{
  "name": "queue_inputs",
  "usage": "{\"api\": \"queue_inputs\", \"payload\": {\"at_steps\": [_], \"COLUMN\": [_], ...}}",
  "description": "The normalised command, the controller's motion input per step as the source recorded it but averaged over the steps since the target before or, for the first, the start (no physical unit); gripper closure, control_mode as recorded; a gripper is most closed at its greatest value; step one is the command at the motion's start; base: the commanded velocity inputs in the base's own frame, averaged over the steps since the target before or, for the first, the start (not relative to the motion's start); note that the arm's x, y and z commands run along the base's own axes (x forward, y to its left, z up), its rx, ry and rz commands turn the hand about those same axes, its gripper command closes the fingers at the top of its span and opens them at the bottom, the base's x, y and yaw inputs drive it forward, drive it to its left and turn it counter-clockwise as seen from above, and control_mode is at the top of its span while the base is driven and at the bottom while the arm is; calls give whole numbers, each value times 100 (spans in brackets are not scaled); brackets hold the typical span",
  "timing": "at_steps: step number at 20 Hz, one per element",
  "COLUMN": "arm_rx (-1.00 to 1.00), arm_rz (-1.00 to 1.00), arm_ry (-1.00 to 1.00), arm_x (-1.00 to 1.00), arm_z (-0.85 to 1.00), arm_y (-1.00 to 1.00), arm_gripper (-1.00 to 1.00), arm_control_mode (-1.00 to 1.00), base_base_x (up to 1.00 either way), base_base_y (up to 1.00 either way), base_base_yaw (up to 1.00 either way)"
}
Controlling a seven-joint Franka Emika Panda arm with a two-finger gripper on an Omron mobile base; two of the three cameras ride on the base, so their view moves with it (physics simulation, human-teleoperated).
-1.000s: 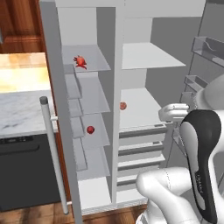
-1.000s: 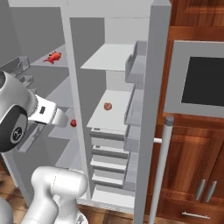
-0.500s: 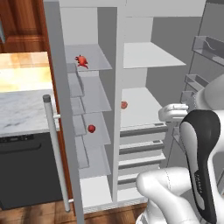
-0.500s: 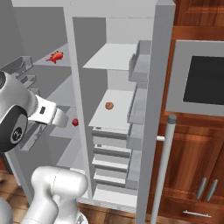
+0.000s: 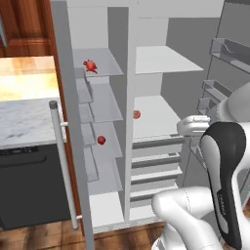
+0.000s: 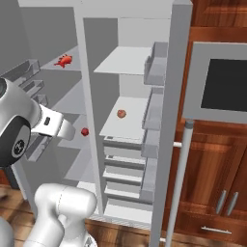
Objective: There's a fish in the fridge that needs to be moved to the freezer for freezing. Pick up the fish from the fridge, place it on any shelf in the freezer, and close the fridge and freezer doors when done.
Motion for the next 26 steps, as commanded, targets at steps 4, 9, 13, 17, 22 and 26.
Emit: {"api": "queue_inputs", "payload": {"at_steps": [4,9,13,17,22,26], "arm_rx": [0,0,0,0,0,0], "arm_rz": [0,0,0,0,0,0], "arm_ry": [0,0,0,0,0,0], "arm_x": [0,0,0,0,0,-3], "arm_z": [0,0,0,0,0,-1], "arm_y": [0,0,0,0,0,0], "arm_gripper": [-100,-100,-100,-100,-100,-100], "arm_control_mode": [100,100,100,100,100,-100], "base_base_x": [-38,-18,-29,-63,-32,-8], "base_base_y": [22,24,0,0,0,0], "base_base_yaw": [-1,-2,-2,-2,0,0]}}
